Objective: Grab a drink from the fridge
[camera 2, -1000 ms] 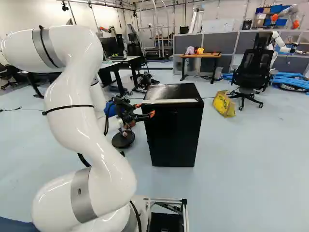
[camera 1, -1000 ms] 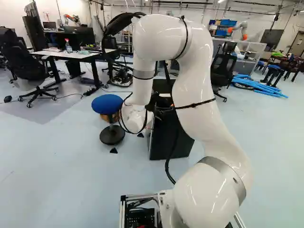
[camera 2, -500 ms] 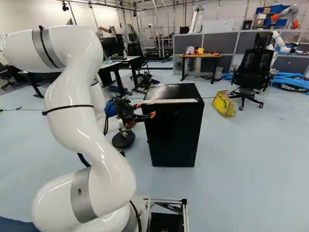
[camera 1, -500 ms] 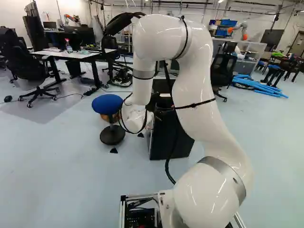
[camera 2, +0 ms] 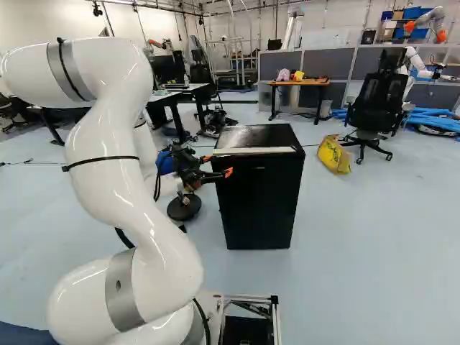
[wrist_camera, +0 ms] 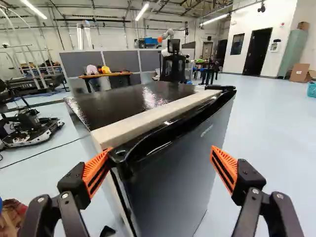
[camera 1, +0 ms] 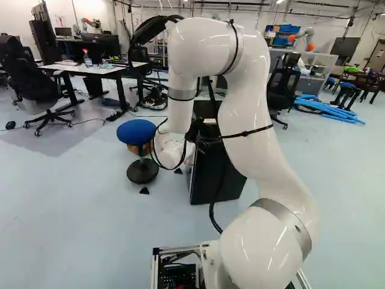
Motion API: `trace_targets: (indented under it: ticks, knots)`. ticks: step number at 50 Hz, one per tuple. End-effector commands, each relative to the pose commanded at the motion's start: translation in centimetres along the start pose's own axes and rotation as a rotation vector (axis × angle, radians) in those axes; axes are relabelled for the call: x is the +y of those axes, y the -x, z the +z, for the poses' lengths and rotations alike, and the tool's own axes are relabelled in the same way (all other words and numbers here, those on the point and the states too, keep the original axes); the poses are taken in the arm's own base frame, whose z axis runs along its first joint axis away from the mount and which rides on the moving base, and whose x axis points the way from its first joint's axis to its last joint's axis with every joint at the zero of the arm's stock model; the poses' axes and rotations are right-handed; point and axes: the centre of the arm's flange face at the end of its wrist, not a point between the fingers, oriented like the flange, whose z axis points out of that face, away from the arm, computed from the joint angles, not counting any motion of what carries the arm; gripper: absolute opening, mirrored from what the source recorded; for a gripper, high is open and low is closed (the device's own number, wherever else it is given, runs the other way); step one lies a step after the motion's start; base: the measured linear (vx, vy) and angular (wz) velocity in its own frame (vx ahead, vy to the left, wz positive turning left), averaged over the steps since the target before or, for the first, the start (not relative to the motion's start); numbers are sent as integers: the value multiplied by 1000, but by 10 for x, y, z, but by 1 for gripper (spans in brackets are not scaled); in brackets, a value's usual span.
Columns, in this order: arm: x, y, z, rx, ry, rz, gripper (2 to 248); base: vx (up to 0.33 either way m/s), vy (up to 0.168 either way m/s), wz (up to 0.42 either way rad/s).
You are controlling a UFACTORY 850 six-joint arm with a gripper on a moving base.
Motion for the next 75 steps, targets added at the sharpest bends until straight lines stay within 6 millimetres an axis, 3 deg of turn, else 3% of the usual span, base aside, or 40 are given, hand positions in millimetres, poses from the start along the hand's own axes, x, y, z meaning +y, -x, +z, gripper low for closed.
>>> trace_targets:
  ticks: [36, 62, 75]
  knots:
    - [48, -1, -53, -26, -24, -81, 247, 0, 0, 0]
    - [89, -3, -78, -35, 13, -133, 247, 0, 0, 0]
    - [96, -4, -80, -33, 50, -134, 247, 0, 0, 0]
